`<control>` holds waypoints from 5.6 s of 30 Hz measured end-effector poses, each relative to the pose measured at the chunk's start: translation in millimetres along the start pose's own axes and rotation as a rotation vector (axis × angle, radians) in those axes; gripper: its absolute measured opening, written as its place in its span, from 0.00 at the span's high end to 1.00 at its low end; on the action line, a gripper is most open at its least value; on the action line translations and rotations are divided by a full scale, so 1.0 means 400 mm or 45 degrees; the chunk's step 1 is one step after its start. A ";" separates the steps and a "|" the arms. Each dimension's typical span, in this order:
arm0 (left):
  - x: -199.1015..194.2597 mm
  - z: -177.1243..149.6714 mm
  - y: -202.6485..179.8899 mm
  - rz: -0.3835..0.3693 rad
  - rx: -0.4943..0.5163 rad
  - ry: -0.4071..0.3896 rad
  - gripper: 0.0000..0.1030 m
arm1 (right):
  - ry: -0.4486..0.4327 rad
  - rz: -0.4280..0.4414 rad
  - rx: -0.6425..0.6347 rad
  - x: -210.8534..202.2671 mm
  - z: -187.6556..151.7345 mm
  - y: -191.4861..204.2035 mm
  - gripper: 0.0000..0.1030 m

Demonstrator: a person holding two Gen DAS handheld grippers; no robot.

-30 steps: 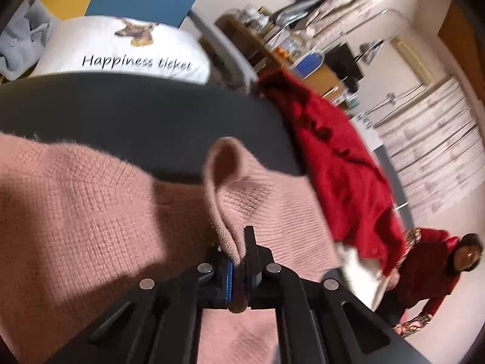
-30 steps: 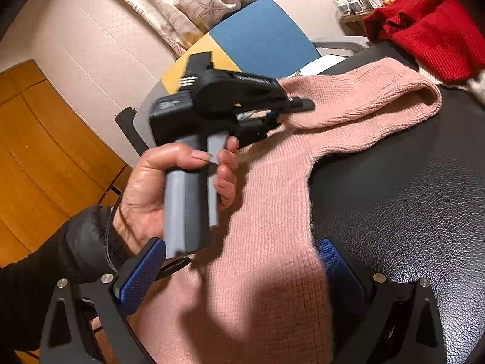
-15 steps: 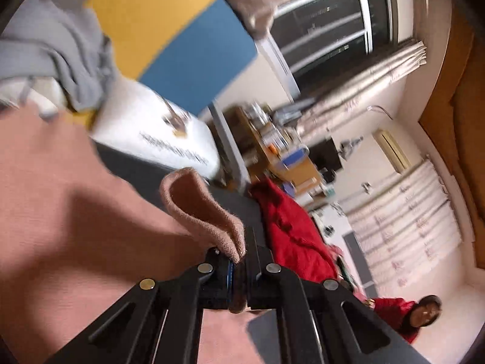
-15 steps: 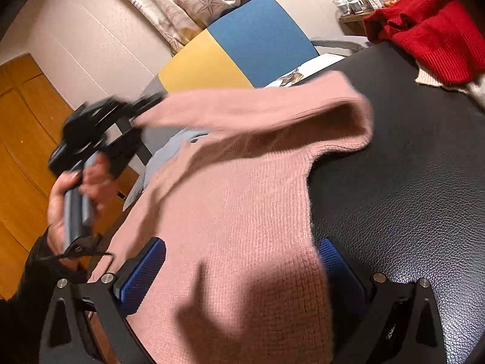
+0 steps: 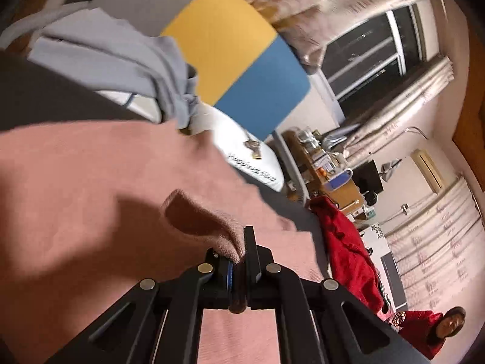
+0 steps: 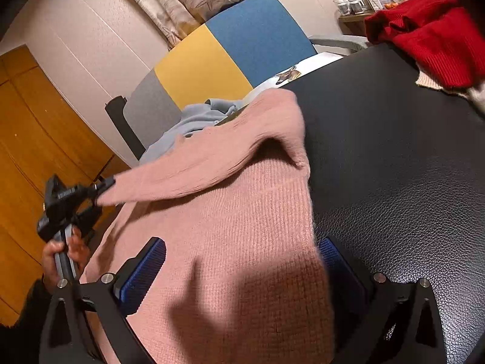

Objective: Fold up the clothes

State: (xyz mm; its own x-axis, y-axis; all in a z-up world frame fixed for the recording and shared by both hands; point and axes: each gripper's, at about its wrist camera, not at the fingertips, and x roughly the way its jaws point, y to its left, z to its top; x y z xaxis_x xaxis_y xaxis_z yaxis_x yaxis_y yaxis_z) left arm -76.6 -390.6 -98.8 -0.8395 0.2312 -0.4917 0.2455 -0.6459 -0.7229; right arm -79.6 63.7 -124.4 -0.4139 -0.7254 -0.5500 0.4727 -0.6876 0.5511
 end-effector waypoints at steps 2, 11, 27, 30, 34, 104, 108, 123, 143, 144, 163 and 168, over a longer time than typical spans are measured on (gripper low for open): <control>-0.011 -0.017 0.043 0.033 -0.031 0.000 0.96 | 0.003 0.000 0.002 0.002 0.001 0.000 0.00; 0.001 -0.042 0.131 0.038 -0.107 0.066 0.89 | 0.015 0.090 0.123 -0.006 0.035 -0.012 0.00; 0.006 -0.034 0.138 -0.011 -0.077 0.058 0.74 | -0.208 0.363 0.604 -0.003 0.160 -0.026 0.00; 0.005 -0.031 0.149 -0.035 -0.119 0.058 0.75 | -0.107 0.435 0.617 0.054 0.159 0.000 0.00; 0.006 -0.033 0.140 -0.023 -0.116 0.059 0.74 | -0.058 0.391 0.817 0.135 0.136 -0.045 0.00; 0.361 0.323 0.018 0.499 0.664 0.270 0.48 | 0.513 -0.038 -0.770 0.768 0.476 0.360 0.49; 0.377 0.337 0.017 0.470 0.634 0.269 0.51 | 0.515 -0.032 -0.874 0.803 0.466 0.386 0.56; 0.261 0.308 -0.034 0.352 0.576 0.097 0.94 | 0.465 -0.024 -0.845 0.735 0.453 0.425 0.90; -0.018 -0.018 -0.024 0.182 0.490 0.024 0.79 | 0.353 0.064 -0.597 0.329 0.211 0.293 0.80; -0.033 -0.016 -0.011 0.148 0.425 0.010 0.79 | 0.347 0.079 -0.548 0.313 0.207 0.281 0.63; 0.064 0.008 0.085 -0.135 -0.277 0.088 0.66 | 0.334 0.406 0.323 0.422 0.228 0.187 0.62; 0.075 0.014 0.110 -0.139 -0.401 0.092 0.65 | 0.397 0.390 0.273 0.447 0.229 0.207 0.67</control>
State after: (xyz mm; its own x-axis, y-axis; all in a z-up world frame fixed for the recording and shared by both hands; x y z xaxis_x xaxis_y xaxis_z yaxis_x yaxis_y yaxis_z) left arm -93.6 -416.0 -142.6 -0.8355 0.3449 -0.4278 0.3027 -0.3608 -0.8822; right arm -185.7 -125.8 -119.5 -0.0125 -0.8739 -0.4859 0.3518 -0.4587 0.8160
